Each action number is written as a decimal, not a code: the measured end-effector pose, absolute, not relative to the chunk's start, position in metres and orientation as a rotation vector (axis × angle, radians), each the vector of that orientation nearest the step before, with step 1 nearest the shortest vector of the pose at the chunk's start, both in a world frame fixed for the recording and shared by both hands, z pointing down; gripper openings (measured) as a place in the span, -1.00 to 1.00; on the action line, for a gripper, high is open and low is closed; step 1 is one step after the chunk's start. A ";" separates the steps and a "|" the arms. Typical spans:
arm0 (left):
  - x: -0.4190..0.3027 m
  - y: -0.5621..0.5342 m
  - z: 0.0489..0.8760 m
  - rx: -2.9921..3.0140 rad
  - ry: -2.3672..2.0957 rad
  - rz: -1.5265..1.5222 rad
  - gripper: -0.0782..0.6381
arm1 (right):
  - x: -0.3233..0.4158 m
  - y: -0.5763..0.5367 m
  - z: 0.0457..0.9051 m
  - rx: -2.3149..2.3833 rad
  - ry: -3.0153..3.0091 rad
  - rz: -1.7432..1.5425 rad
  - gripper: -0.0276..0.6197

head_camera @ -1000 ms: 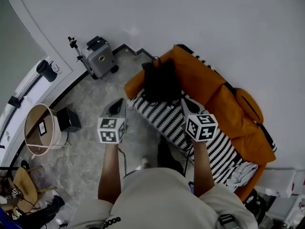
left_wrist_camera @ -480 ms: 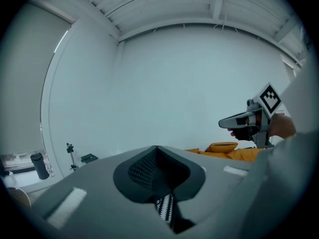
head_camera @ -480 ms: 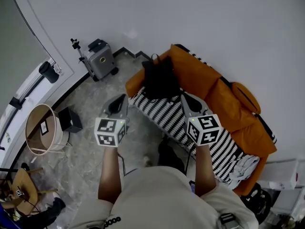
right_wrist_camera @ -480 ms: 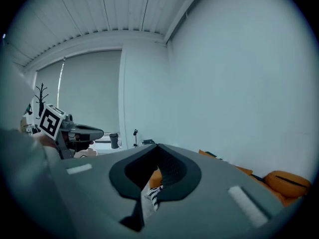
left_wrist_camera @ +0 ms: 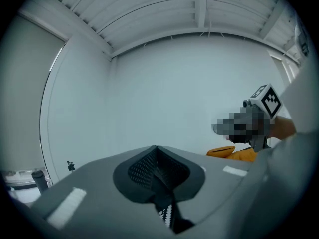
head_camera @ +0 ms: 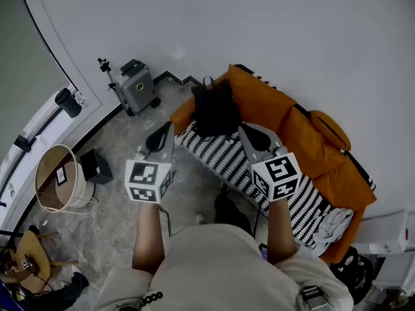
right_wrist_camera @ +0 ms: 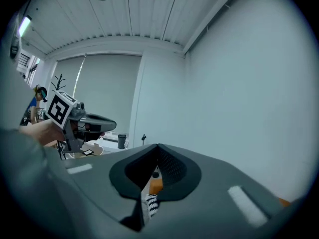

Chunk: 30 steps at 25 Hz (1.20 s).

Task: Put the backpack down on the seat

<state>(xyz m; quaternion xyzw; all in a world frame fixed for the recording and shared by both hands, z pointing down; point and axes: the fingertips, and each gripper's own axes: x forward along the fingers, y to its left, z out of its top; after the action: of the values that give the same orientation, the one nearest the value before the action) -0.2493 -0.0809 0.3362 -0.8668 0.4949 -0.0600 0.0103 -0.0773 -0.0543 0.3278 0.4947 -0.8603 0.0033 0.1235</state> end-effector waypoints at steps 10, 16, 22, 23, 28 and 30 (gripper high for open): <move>-0.242 -0.051 0.305 -2.653 1.521 -0.134 -0.76 | -0.083 -0.026 0.299 1.395 -2.579 -0.038 -0.91; -0.235 -0.041 0.300 -2.690 1.480 -0.087 -0.76 | -0.084 -0.024 0.303 1.380 -2.562 -0.052 -0.91; -0.237 -0.041 0.303 -2.656 1.502 -0.118 -0.76 | -0.084 -0.026 0.308 1.380 -2.563 -0.027 -0.91; -0.238 -0.041 0.304 -2.657 1.503 -0.120 -0.76 | -0.084 -0.026 0.309 1.379 -2.562 -0.024 -0.91; -0.239 -0.045 0.309 -2.665 1.507 -0.137 -0.76 | -0.086 -0.031 0.314 1.374 -2.556 -0.012 -0.91; -0.240 -0.047 0.311 -2.668 1.512 -0.139 -0.75 | -0.086 -0.033 0.315 1.373 -2.551 -0.010 -0.91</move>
<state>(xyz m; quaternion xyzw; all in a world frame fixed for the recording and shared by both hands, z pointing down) -0.2402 -0.0469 0.3108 -0.8685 0.4923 -0.0453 0.0358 -0.0860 -0.0330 0.3150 0.4704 -0.8740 -0.0034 0.1219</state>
